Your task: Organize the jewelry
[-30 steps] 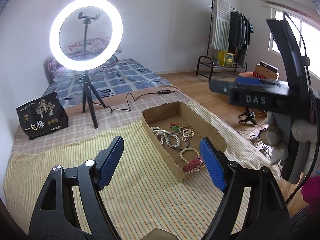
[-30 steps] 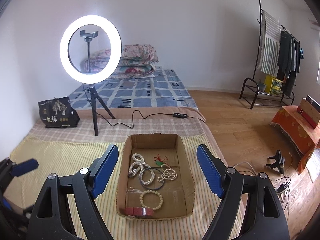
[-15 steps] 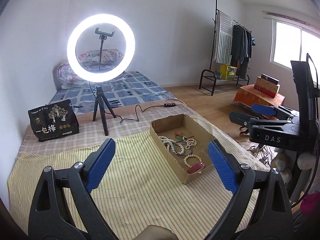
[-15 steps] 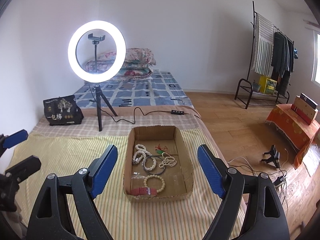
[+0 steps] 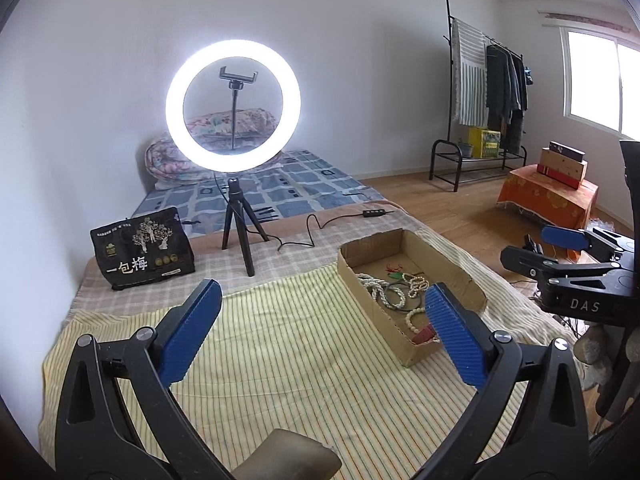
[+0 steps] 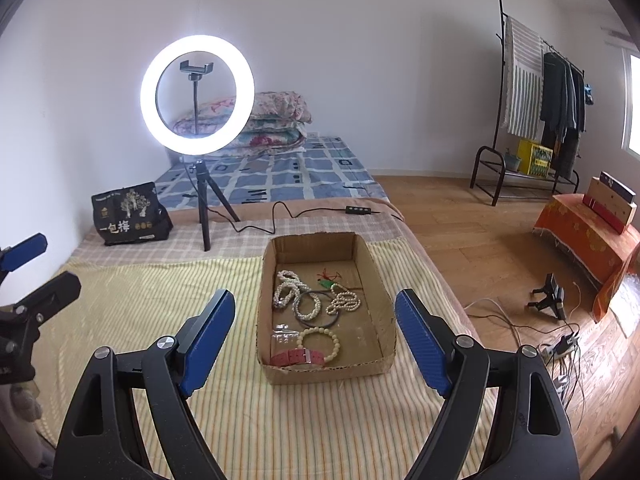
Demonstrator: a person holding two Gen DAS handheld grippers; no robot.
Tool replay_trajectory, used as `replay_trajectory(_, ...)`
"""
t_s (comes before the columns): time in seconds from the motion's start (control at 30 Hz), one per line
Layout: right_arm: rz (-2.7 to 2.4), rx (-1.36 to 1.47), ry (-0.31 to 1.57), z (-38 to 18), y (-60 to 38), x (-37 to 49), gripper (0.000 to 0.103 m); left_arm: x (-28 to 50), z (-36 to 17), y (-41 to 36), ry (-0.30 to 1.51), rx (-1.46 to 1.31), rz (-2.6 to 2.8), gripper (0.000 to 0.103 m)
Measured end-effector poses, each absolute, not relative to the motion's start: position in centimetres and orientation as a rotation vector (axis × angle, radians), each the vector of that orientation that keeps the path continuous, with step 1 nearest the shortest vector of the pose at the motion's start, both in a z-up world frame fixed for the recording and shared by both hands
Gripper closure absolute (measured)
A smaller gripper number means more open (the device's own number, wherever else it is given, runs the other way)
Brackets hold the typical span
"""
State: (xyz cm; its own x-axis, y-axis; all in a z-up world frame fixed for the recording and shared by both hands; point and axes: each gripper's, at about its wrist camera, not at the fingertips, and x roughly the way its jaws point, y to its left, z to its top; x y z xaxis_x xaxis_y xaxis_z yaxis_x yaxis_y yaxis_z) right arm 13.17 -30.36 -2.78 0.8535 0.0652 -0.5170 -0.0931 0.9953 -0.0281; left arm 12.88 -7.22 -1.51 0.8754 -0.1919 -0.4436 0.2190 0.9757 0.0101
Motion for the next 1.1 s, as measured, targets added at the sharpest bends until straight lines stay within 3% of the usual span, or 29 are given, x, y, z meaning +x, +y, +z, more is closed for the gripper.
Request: replay_trajectory(1.1, 0.095, -0.069, 0.578, -3.81, -29.62, 13.57, 0.02, 13.33, -1.72, -7.79, 0.501, 0.049, -0.263, 0.0)
